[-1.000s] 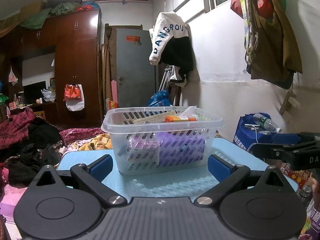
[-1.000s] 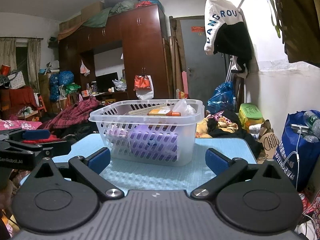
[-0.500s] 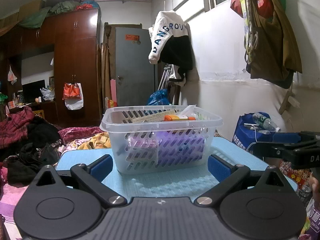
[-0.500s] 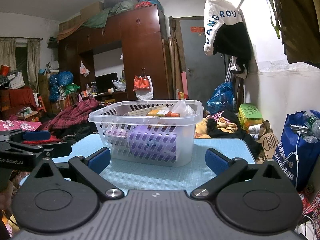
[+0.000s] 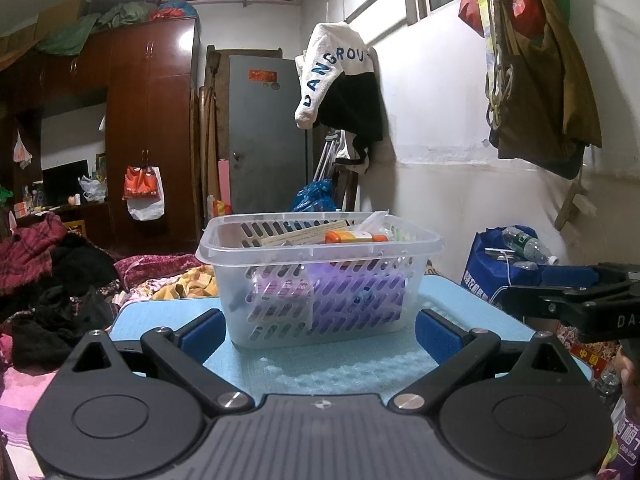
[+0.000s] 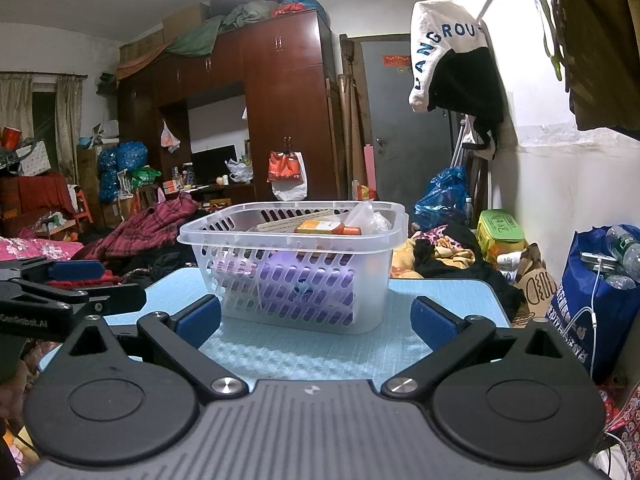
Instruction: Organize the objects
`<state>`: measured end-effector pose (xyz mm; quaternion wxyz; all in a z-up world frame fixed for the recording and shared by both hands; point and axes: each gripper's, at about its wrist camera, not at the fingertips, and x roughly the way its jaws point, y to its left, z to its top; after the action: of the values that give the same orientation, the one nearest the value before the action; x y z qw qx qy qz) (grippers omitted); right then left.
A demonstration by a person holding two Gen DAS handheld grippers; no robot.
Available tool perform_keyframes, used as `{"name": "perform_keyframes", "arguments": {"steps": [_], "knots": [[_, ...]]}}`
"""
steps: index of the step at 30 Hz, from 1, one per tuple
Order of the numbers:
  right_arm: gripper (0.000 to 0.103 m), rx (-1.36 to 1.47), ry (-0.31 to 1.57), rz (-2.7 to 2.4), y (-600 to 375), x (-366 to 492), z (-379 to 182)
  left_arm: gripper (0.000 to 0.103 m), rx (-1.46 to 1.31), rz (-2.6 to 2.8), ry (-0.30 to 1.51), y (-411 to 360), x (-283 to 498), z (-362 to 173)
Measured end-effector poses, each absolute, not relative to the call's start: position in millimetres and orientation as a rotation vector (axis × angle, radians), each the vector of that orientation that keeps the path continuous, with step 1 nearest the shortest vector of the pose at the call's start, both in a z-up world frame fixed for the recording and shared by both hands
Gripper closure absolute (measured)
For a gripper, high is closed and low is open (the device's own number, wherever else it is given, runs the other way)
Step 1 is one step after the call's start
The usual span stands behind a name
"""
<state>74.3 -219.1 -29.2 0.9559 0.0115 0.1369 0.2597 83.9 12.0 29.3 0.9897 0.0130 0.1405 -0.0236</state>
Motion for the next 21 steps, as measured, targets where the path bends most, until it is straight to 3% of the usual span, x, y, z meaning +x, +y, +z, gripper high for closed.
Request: {"name": "perform_keyframes", "arguments": {"steps": [21], "knots": [[0.000, 0.009, 0.282, 0.530, -216.5, 76.0, -29.9, 0.001, 0.031, -0.055, 0.302, 8.3, 87.8, 26.4]]}}
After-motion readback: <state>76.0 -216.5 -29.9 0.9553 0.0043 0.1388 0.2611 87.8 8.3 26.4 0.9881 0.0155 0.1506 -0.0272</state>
